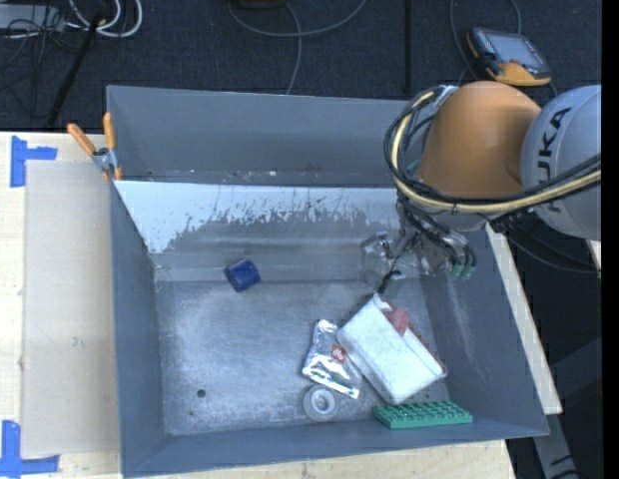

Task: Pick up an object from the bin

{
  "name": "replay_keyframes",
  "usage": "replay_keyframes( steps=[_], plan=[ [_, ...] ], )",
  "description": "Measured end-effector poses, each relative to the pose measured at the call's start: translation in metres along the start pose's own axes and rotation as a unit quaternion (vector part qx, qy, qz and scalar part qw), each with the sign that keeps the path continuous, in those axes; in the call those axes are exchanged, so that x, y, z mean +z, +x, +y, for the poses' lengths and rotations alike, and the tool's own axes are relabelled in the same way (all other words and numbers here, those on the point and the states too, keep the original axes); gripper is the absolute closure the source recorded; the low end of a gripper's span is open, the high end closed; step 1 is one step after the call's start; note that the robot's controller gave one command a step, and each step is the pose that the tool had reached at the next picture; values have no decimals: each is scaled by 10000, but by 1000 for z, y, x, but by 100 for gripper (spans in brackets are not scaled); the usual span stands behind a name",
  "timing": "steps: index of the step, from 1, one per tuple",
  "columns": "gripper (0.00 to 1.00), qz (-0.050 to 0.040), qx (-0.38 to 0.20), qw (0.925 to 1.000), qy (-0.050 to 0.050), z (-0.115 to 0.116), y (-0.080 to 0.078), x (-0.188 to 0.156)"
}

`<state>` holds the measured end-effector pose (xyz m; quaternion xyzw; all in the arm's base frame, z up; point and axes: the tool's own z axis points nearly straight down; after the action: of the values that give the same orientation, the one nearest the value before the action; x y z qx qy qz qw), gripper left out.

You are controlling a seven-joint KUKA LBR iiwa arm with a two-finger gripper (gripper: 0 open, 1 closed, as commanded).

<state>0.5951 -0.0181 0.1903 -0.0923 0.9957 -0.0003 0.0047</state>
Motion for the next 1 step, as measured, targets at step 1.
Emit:
replay_keyframes(
  steps=[1],
  plan=[
    [0,39,1,10000,-8,0,2,5]
  ],
)
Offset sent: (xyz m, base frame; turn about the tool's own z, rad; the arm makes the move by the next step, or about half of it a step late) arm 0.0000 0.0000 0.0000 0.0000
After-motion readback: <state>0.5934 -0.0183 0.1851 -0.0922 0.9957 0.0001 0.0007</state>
